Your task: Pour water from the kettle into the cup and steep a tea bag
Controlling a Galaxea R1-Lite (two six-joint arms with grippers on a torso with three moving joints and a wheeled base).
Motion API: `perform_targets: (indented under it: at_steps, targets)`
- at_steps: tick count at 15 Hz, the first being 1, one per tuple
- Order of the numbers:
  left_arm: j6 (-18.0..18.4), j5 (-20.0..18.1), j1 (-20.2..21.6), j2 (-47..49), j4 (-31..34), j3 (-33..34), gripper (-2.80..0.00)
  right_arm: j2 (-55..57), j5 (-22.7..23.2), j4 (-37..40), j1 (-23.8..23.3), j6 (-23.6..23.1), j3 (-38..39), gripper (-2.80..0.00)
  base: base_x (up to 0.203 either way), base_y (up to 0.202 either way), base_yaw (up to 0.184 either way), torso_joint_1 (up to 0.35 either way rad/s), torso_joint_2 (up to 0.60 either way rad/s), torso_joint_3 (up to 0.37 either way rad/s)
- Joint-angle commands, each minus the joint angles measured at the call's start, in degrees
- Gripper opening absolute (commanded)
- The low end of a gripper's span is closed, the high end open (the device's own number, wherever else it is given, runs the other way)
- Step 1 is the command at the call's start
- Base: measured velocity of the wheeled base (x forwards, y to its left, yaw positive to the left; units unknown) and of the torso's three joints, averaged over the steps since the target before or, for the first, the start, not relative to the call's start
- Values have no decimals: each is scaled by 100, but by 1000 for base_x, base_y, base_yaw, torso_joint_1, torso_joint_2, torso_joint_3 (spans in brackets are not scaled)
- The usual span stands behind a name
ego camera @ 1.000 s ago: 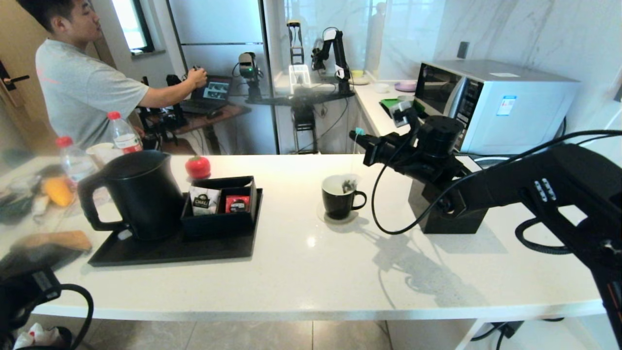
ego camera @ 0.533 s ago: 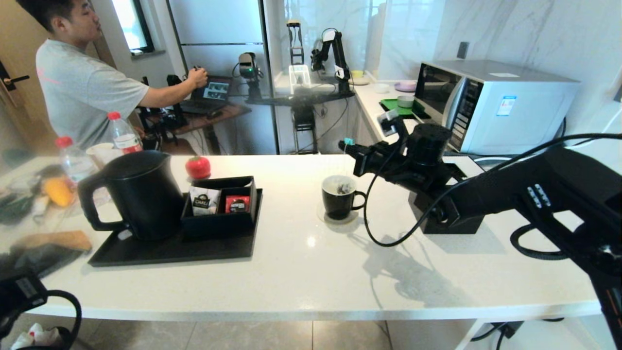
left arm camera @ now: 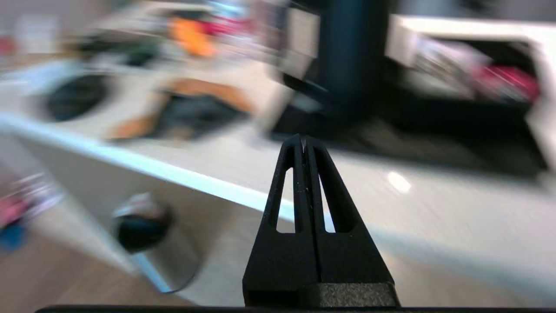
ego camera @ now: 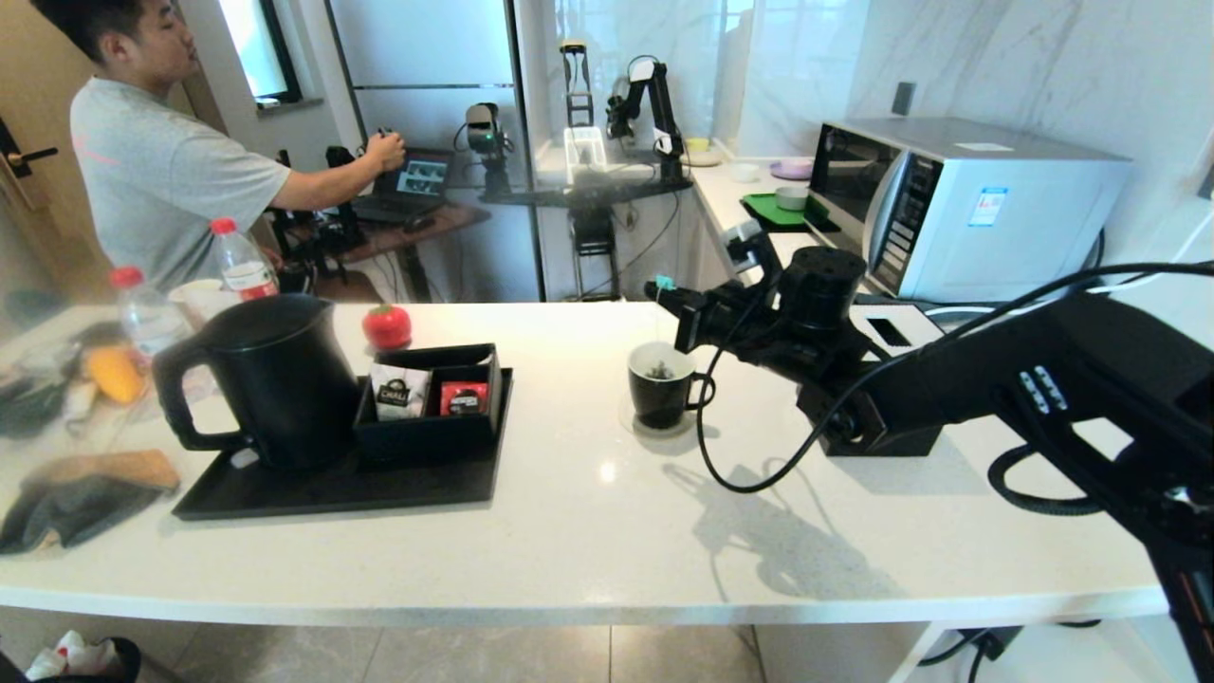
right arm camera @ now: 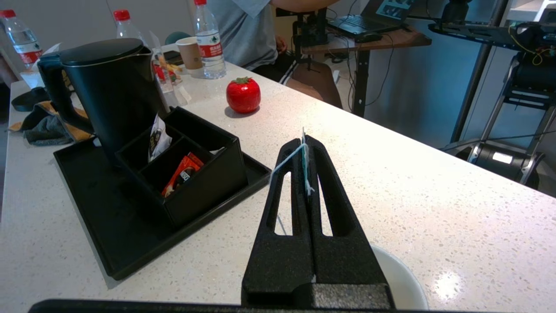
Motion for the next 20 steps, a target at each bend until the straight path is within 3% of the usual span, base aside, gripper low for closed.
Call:
perform_targets:
  at_steps: [1,2,4,6,7,11,13,16,17,20]
  targets:
    - [19,-1212,-35,-881,792,0,-280,8,25,-42,76,5,-17,-280,0,0,0,0,0,0]
    - [15,-1709,-51,-1116,1131,0,-280,8,25,-51,90,5,-17,-280,0,0,0,0,0,0]
    - [18,-2356,-61,-1721,1941,0,-280,13,20,-126,116,5,-9,-280,0,0,0,0,0,0]
    - [-95,-2700,-102,-2241,2636,-25,-280,17,17,-165,116,5,9,-280,0,0,0,0,0,0]
    - [-342,-2813,-152,-2254,2885,-47,-280,17,17,-165,125,5,18,-280,0,0,0,0,0,0]
    - [-244,-2849,-515,-2551,3048,-99,-280,46,15,-141,143,5,27,-280,0,0,0,0,0,0]
    - [-73,-2851,-463,-2987,3252,-162,-280,111,8,-139,194,4,27,-280,0,0,0,0,0,0]
    - [-94,-2738,-419,-3699,4036,-412,-280,266,8,-160,251,-4,15,-280,0,0,0,0,0,0]
    - [-118,-2699,-417,-3699,4037,-406,-280,326,8,-165,267,-12,10,-280,0,0,0,0,0,0]
    - [-681,-2663,-417,-3699,4037,-391,-280,448,8,-165,275,-12,9,-280,0,0,0,0,0,0]
